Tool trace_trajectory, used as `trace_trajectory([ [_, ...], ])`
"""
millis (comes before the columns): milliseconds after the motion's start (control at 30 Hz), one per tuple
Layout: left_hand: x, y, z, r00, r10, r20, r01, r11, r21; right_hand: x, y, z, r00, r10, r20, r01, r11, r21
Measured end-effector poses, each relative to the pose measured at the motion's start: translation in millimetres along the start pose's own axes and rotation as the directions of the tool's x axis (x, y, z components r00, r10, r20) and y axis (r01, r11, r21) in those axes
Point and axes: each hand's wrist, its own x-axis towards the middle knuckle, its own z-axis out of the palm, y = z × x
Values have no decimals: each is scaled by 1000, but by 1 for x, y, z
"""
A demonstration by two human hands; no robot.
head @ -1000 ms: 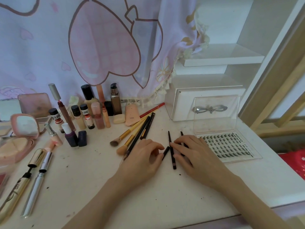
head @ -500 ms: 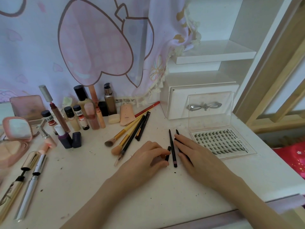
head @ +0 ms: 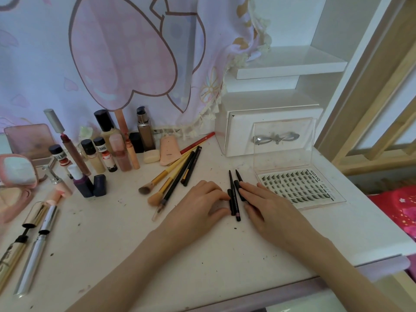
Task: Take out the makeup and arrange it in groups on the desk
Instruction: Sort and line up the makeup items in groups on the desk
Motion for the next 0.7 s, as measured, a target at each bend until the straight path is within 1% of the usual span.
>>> trace_trajectory([
  [67, 2, -1, 0, 1000, -14, -9, 14, 1000, -4, 2, -2, -1, 999, -30, -24, 30, 1000, -8],
  [200, 2, -2, 2, 1000, 5, -1, -5, 1000, 10, 3, -5, -6, 999, -27, -28, 26, 999, -38],
  [300, 2, -1, 2, 1000, 15, 3, -15, 1000, 23, 4, -6, -10, 995, 6, 102, -12, 999, 53],
  [367, 2, -2, 2, 1000, 15, 8, -15, 999, 29, 3, -3, -13, 974, 34, 224, -62, 991, 122],
  [400, 2, -1, 2, 1000, 16, 11, -17, 999, 35, 3, -3, -14, 967, 45, 249, -83, 986, 143],
  [567, 1, -3, 3, 1000, 29, 12, -30, 998, 48, 4, -5, -14, 965, 70, 252, -118, 977, 178],
  [700, -2, -5, 1, 999, 32, 15, -33, 998, 54, 5, -8, -17, 982, 23, 190, -54, 985, 165],
])
